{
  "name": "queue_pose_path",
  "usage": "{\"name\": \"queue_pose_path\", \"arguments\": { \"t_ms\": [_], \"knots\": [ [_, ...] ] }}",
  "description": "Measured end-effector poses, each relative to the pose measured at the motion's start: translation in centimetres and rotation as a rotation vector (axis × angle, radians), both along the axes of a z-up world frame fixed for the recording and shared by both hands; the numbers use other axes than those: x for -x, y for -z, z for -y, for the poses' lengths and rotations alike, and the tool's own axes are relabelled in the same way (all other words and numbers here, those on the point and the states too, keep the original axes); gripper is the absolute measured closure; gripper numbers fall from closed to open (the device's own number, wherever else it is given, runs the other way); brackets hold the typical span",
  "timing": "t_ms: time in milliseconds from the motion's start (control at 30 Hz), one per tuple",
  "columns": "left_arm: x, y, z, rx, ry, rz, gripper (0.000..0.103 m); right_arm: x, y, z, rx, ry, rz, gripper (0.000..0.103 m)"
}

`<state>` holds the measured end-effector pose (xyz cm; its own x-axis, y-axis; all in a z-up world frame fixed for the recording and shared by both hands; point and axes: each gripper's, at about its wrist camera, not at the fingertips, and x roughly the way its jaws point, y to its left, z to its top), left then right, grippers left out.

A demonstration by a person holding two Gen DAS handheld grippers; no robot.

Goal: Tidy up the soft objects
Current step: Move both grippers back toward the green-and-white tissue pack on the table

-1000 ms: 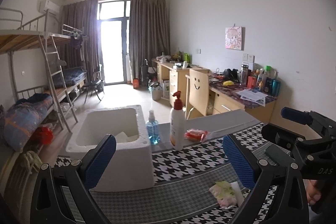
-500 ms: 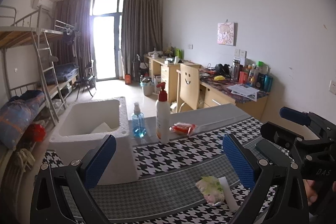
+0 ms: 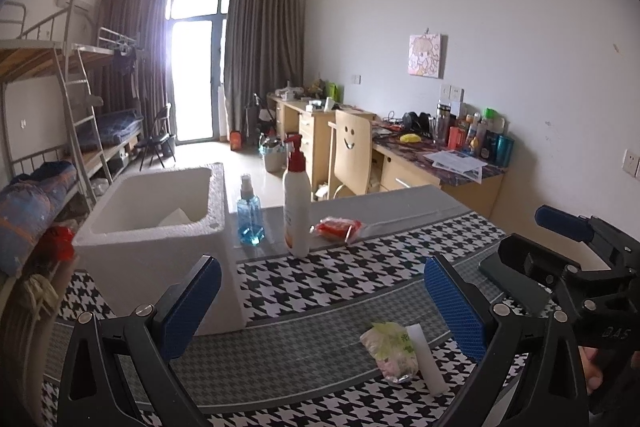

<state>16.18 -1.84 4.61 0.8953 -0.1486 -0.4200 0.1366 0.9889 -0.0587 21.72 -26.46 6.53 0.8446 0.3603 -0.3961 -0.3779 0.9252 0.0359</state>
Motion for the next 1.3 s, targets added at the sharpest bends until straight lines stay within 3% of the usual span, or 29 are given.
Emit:
{"name": "queue_pose_path", "arguments": {
  "t_ms": [500,1300],
  "knots": [
    [-0.4,2.7,1.3,0.019,0.04,-0.084,0.001,0.0,1.8,0.7,0.0,0.017,-0.038,0.011],
    [-0.6,5.6,2.7,-0.007,0.079,-0.151,0.001,0.7,4.7,2.8,0.013,0.051,-0.086,0.011]
  ]
}}
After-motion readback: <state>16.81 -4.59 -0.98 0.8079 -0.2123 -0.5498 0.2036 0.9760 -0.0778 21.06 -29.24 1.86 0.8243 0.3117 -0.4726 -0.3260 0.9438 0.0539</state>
